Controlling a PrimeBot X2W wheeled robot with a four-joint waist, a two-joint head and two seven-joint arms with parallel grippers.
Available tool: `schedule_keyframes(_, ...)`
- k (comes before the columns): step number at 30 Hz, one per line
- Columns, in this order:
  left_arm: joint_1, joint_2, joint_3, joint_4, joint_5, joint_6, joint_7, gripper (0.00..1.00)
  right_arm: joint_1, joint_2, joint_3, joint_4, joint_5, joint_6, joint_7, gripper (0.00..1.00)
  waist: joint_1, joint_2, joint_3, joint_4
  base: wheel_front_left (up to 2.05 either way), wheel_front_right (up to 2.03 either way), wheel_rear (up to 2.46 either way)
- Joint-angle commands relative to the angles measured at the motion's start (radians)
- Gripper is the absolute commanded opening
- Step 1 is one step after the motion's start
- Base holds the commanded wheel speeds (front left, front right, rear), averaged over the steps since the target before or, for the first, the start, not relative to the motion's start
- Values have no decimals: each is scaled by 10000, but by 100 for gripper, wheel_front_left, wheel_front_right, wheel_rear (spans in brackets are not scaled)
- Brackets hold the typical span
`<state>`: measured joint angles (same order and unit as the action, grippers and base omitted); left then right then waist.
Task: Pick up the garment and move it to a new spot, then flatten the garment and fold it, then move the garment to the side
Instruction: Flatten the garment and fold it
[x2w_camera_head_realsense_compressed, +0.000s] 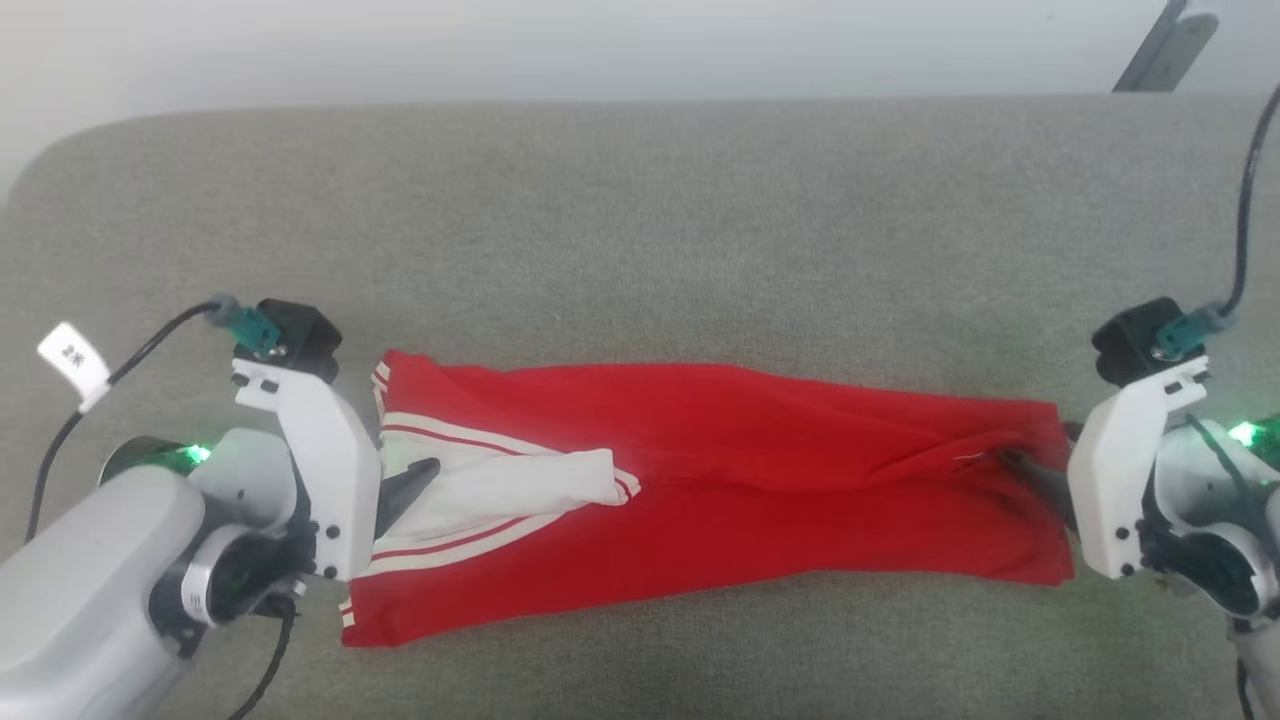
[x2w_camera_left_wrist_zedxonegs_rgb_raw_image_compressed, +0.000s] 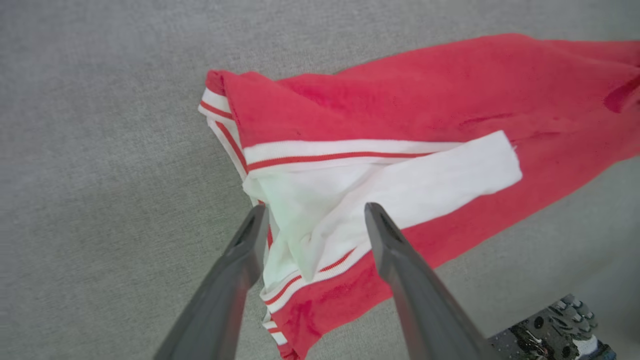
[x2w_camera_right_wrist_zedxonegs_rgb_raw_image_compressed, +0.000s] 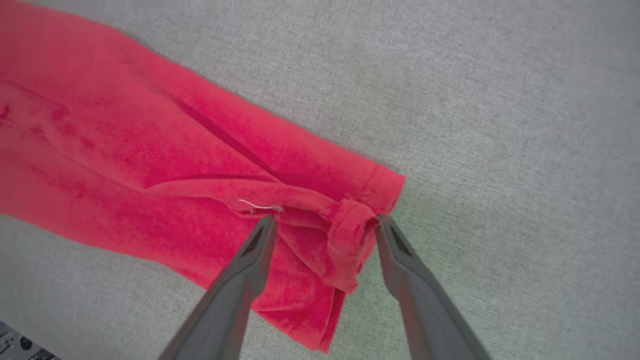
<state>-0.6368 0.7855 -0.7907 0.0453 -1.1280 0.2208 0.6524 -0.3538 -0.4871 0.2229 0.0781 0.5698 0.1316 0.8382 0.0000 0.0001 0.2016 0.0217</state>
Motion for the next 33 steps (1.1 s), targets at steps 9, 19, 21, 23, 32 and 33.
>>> schedule_keyframes(9, 1429, 212, 594, -195, 868, -136, -3267, 100, 492, 106, -819, 669, -284, -19, -115, 100, 0, -1, -643, 336, 0, 0, 0)
schedule_keyframes(19, 3148, 149, 1730, -147, 1319, 523, -7093, 100, 476, 253, -1321, 2089, -190, -19, -232, 100, 0, -1, -765, 851, 0, 0, 0)
schedule_keyframes(21, 3511, 101, 1934, -58, 1382, 688, -7764, 100, 418, 296, -1390, 2407, -171, -19, -288, 100, 0, -1, -750, 966, 0, 0, 0)
schedule_keyframes(23, 3798, 16, 2087, 43, 1453, 729, -8393, 100, 346, 340, -1425, 2726, -140, -19, -342, 100, 0, -1, -728, 1088, 0, 0, 0)
schedule_keyframes(32, 4825, -761, 3419, 241, 2196, 563, -9182, 100, 21, 459, -1104, 4007, 58, -14, -738, 100, 0, -1, -648, 1533, 0, 0, 0)
schedule_keyframes(33, 4977, -928, 3721, 248, 2449, 500, -9185, 100, -21, 504, -998, 4155, 145, -13, -751, 100, 0, -1, -633, 1569, 0, 0, 0)
